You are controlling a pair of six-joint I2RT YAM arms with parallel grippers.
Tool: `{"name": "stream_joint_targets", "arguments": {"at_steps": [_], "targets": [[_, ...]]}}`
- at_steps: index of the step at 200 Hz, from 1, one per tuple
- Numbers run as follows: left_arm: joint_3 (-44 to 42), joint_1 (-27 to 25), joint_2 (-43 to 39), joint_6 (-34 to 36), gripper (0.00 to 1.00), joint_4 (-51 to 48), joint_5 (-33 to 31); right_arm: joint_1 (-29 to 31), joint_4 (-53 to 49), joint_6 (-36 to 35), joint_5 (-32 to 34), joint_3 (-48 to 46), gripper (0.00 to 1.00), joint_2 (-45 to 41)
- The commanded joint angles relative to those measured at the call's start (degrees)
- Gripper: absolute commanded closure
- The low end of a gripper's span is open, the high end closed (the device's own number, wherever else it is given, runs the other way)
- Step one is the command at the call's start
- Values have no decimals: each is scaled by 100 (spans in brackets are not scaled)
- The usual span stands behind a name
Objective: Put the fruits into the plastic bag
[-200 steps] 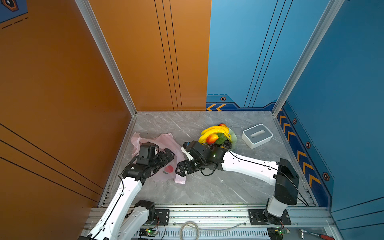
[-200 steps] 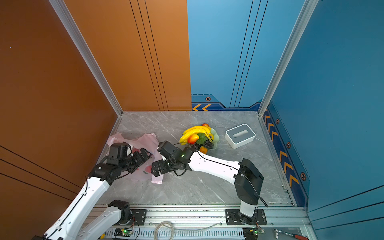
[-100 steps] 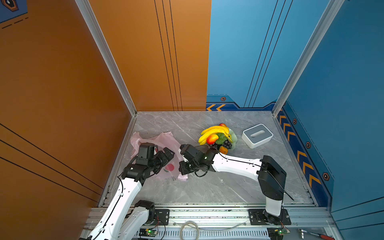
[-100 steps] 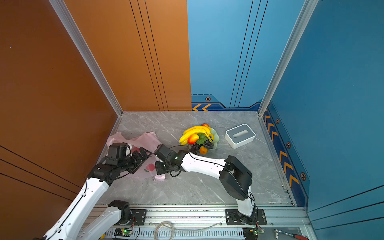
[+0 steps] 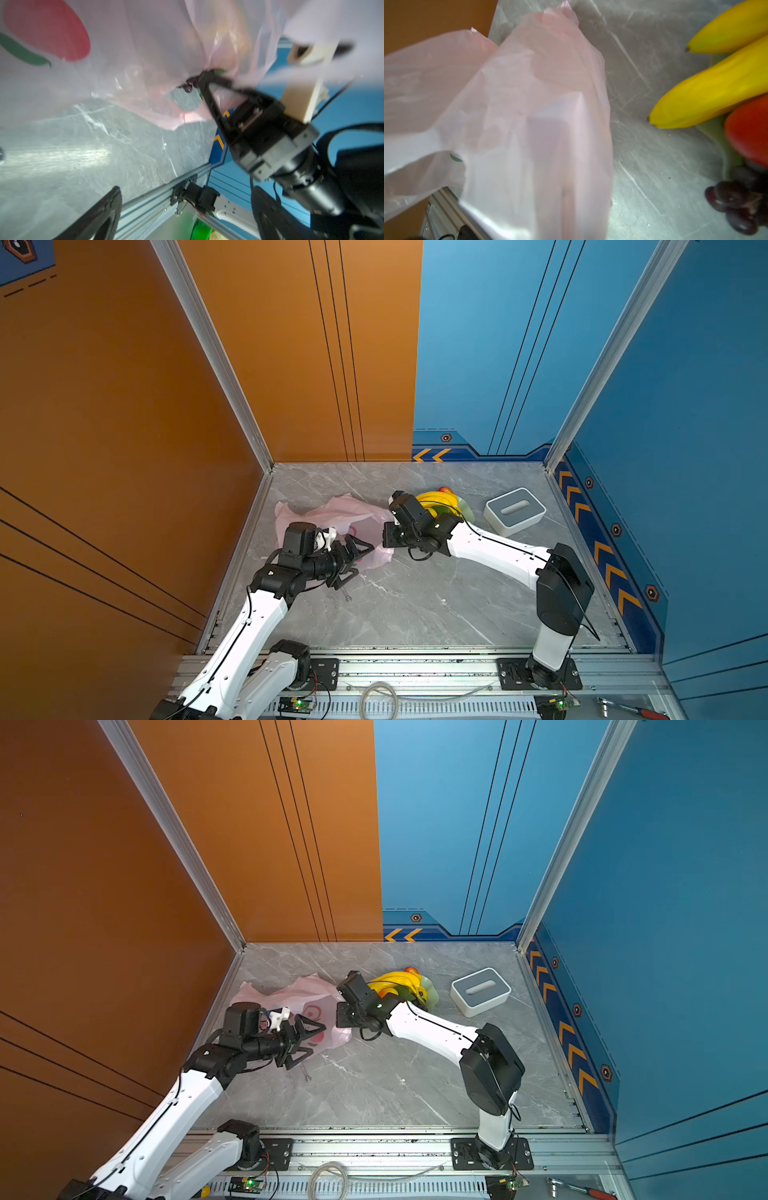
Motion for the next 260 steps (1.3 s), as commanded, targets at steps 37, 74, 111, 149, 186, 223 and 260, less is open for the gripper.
{"name": "stream_joint_targets", "arguments": {"at_steps": [37,74,111,149,186,223,260], "targets": [[667,-665,-368,-489,2,395,559,-372,-369,-367,133,572,100,13],[2654,-426,-382,530,2,-1388,-734,-461,-622,-369,109,579,100,-123],[4468,-785,-160,1739,2,-4817,-4105,-403,-910,-325,92,767,100,-152],[3858,-1388,-168,1696,2,-6032,-4992,-383,-1192,-308,80,1026,100,-83],[3092,-3218,511,1202,2,-6264,-5939,-457,-1550,-88,1,1490,100,147],[2962,-4264,1637,719,2,-6105,-6703,-441,-1854,51,-184,2165,100,406],[2883,-4203,2212,916,3,-5276,-6987,-343,-2112,99,-288,2622,100,559]]}}
